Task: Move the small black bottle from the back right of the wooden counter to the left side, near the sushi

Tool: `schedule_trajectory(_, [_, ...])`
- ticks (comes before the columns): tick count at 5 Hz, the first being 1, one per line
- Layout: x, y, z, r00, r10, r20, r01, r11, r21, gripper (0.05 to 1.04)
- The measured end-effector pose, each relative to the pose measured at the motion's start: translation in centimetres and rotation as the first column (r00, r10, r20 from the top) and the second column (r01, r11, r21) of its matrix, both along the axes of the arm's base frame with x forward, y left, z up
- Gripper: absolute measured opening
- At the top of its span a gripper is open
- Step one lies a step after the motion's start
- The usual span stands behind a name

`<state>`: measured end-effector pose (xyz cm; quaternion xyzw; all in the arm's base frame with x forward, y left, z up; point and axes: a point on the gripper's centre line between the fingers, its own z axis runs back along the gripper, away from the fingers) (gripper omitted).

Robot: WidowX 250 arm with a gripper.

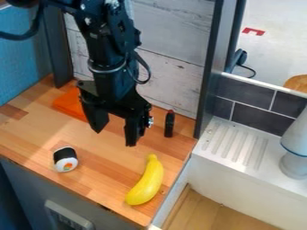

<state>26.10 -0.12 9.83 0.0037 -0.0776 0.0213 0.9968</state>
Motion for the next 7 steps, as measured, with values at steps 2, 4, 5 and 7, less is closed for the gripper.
schedule_trajectory(2, [1.6,-0.1,-1.9,1.000,0.005,-0.031,-0.005,1.000,-0.009,1.003])
schedule_trajectory(4, [5.1,0.2,-2.9,1.000,0.025,-0.015,-0.025,0.999,0.023,1.003])
schedule_trajectory(5, [7.1,-0.5,-3.6,0.999,0.035,-0.007,-0.035,0.997,0.069,1.003])
schedule_trajectory(7, [11.3,-0.9,-4.8,0.997,0.077,0.018,-0.078,0.996,0.049,1.003])
